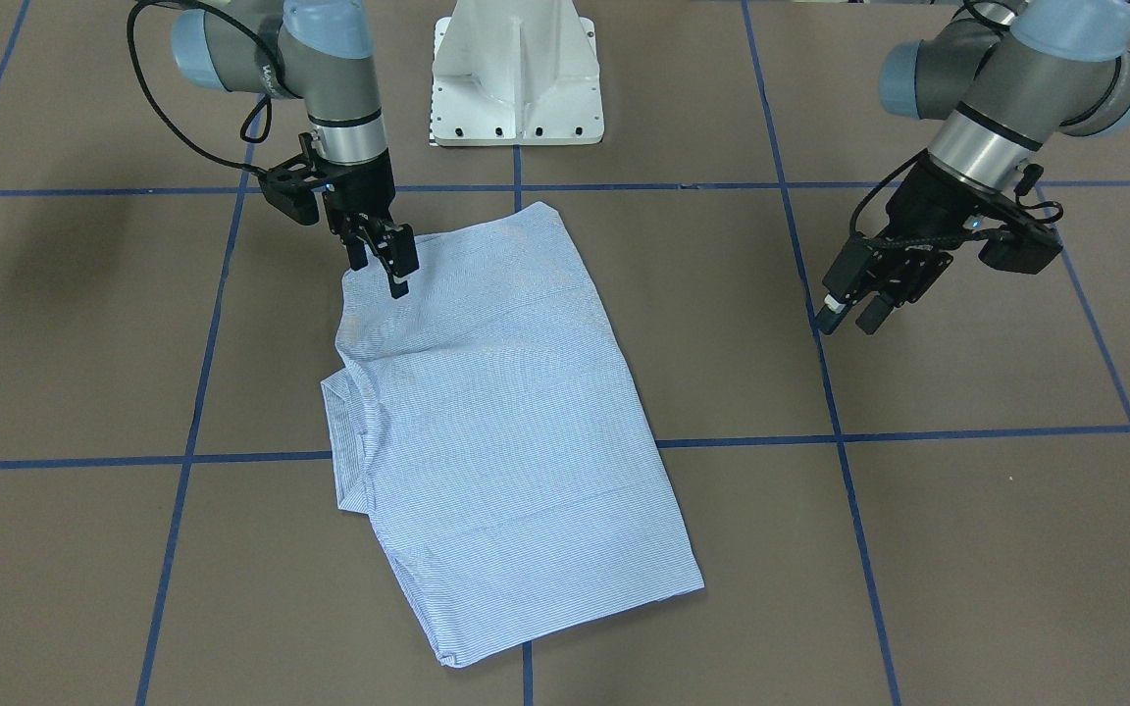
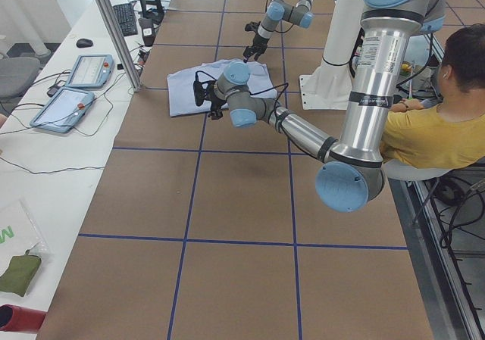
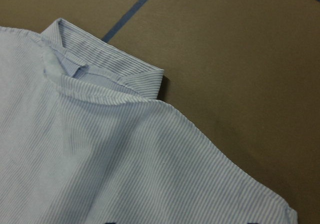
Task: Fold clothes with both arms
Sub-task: 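Move the right gripper to the shirt's corner nearest the robot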
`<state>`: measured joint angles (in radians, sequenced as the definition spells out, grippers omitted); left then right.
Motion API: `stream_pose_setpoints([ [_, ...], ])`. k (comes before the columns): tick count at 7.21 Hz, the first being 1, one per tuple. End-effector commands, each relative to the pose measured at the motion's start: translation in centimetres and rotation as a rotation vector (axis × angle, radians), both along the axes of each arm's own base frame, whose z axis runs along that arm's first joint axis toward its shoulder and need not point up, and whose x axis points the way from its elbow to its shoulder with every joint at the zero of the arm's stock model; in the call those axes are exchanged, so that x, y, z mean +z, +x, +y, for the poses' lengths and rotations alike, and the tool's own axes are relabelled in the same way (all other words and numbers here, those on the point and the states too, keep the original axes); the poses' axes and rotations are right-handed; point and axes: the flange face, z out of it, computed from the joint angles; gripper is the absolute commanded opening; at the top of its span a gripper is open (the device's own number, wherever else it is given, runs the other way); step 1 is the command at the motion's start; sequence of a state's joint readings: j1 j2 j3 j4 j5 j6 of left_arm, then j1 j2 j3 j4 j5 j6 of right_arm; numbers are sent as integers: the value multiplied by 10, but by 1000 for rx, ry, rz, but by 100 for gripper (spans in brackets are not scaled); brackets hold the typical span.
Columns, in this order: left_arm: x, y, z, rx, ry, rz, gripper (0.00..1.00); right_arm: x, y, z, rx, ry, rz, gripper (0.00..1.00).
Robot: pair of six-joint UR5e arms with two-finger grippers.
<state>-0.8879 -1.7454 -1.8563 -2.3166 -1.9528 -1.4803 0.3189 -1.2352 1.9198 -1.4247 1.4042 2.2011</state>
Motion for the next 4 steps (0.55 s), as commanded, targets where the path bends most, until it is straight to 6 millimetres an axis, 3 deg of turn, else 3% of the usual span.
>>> stream_pose_setpoints([
  [1, 1, 1, 0, 0, -1, -2, 76, 9, -9, 30, 5, -57, -19, 88],
  [4, 2, 1, -1, -2, -1, -2, 76, 29, -6, 47, -14, -75, 8, 88],
])
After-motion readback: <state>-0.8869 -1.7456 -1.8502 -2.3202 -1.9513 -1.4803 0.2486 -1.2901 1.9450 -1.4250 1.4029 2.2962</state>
